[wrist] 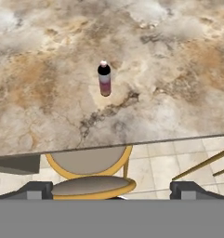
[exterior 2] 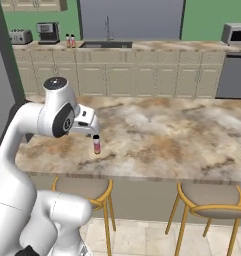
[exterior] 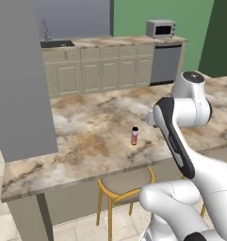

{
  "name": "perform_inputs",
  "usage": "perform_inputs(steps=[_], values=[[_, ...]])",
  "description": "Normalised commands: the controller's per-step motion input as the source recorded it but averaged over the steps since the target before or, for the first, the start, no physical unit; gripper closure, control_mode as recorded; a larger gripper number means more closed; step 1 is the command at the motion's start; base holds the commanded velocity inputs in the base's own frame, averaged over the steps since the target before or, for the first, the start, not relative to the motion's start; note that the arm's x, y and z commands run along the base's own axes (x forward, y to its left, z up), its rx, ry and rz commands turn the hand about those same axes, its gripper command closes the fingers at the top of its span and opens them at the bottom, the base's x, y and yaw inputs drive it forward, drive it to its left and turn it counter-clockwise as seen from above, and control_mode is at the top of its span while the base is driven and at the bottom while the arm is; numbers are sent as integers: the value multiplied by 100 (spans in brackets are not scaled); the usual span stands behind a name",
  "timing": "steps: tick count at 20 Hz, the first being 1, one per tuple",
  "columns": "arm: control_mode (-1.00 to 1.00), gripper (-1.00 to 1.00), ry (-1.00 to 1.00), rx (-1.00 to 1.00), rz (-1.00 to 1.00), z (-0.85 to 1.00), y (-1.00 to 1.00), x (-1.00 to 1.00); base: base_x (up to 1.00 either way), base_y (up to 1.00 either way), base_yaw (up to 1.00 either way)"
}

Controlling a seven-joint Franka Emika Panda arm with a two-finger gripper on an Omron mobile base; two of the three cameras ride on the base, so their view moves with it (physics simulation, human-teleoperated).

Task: Place the large bottle from the dining counter next to the other large bottle outside the sink, and place the small bottle from the dining counter next to the other small bottle inside the sink.

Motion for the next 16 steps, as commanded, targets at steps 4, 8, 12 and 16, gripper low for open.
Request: perform_inputs(steps=[4,8,12,16], values=[[100,-100,0,0,0,0,0,0,73,0,8],[100,-100,0,0,0,0,0,0,49,-4,10],[100,-100,0,0,0,0,0,0,22,0,0],[100,-100,0,0,0,0,0,0,4,0,0]])
